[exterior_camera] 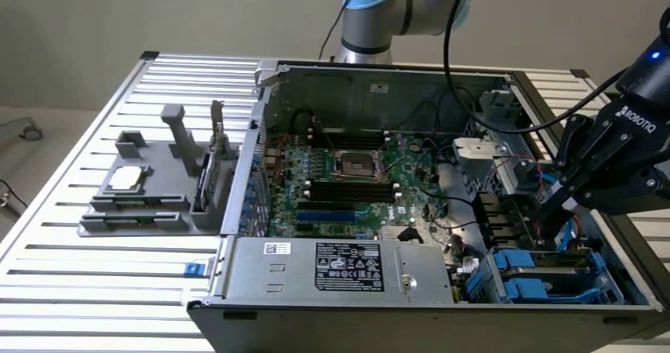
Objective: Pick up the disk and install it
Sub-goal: 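Insert the second disk wire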
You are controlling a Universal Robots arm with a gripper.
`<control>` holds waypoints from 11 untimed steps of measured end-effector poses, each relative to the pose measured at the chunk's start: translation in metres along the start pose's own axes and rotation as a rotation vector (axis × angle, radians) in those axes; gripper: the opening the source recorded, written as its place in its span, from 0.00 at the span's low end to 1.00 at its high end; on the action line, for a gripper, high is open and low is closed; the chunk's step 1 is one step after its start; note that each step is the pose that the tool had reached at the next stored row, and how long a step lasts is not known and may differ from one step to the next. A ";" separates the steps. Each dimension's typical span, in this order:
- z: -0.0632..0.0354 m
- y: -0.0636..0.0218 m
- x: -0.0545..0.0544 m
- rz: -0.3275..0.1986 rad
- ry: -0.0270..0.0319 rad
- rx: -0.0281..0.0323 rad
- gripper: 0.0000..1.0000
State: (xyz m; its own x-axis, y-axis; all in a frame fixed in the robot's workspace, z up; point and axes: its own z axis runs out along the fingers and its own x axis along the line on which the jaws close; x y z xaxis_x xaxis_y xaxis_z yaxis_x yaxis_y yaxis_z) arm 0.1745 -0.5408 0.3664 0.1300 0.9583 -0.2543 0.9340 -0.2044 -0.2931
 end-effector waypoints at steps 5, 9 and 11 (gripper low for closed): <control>0.0003 -0.0007 0.000 0.000 0.0004 -0.0018 0.14; 0.0005 -0.0013 0.000 0.000 0.0007 -0.0036 0.20; 0.0003 -0.0015 0.000 0.000 0.0008 -0.0046 0.20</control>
State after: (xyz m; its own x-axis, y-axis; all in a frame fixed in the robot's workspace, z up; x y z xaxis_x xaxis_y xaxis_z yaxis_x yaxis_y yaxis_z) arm 0.1730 -0.5407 0.3666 0.1302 0.9585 -0.2536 0.9355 -0.2035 -0.2889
